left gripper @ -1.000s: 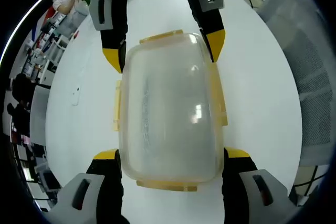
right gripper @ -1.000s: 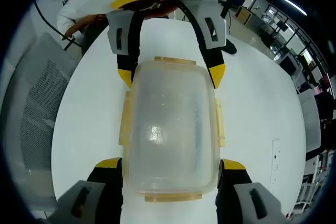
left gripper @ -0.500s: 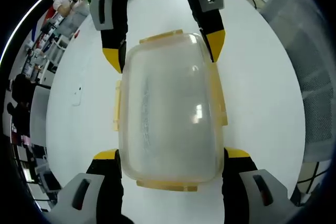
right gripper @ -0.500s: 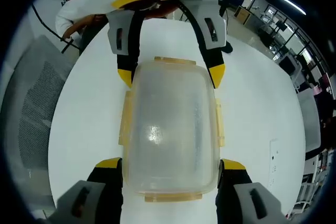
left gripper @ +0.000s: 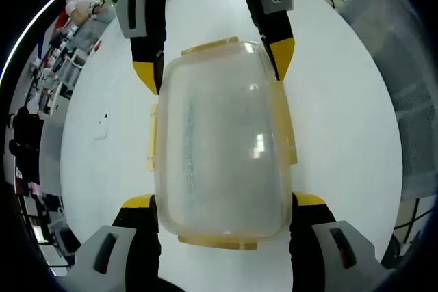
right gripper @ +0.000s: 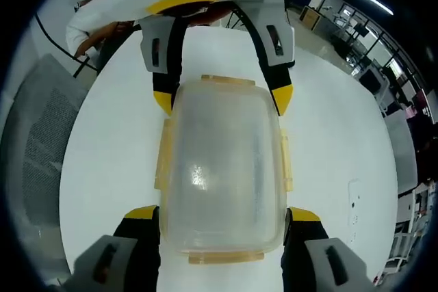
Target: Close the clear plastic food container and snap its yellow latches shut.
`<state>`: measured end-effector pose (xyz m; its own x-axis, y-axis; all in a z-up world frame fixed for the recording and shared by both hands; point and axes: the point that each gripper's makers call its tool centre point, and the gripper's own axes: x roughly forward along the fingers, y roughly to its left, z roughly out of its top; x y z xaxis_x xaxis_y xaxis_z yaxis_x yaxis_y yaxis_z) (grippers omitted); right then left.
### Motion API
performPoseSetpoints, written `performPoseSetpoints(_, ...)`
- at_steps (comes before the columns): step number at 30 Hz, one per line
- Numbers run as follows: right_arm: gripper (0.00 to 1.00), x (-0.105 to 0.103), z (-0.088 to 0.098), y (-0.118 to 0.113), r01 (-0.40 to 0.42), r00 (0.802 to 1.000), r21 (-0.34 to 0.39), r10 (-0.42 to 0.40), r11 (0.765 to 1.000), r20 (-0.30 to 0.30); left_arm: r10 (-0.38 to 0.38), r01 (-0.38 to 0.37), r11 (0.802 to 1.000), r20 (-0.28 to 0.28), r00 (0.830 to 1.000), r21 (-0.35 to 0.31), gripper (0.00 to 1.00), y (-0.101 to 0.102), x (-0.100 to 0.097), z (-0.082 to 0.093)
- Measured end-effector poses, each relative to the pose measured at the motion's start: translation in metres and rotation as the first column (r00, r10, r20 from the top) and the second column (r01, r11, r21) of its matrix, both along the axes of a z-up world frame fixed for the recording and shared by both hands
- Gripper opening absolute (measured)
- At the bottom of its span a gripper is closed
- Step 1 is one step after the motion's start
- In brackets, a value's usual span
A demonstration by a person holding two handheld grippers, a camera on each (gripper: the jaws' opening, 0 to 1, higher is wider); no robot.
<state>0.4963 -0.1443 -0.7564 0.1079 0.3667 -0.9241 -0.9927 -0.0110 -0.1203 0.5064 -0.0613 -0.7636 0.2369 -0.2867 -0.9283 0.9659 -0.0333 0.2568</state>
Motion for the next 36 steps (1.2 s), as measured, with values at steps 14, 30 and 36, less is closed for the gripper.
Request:
performPoseSetpoints(14, 0.73, 0.008, 0.0002, 0.0002, -0.009, 1.0, -0.005, 0.009, 1.0, -0.002, 0.012, -0.012, 1.0, 0.0, 1.0, -0.015, 0.76, -0.0003, 0.0063, 0.0002)
performPoseSetpoints(30, 0.75, 0.0072, 0.0024, 0.002, -0.003, 1.0, 0.018, 0.003, 1.0, 0.027, 0.026, -0.025, 0.999, 0.013, 1.0, -0.03, 0.77, -0.0018, 0.0065, 0.0011)
performPoseSetpoints(36, 0.76, 0.0098, 0.0066, 0.0017, 0.018, 0.999, 0.031, -0.019, 0.999, 0.038, 0.028, -0.028, 0.999, 0.021, 0.999, -0.035, 0.79, -0.0011, 0.006, 0.0031)
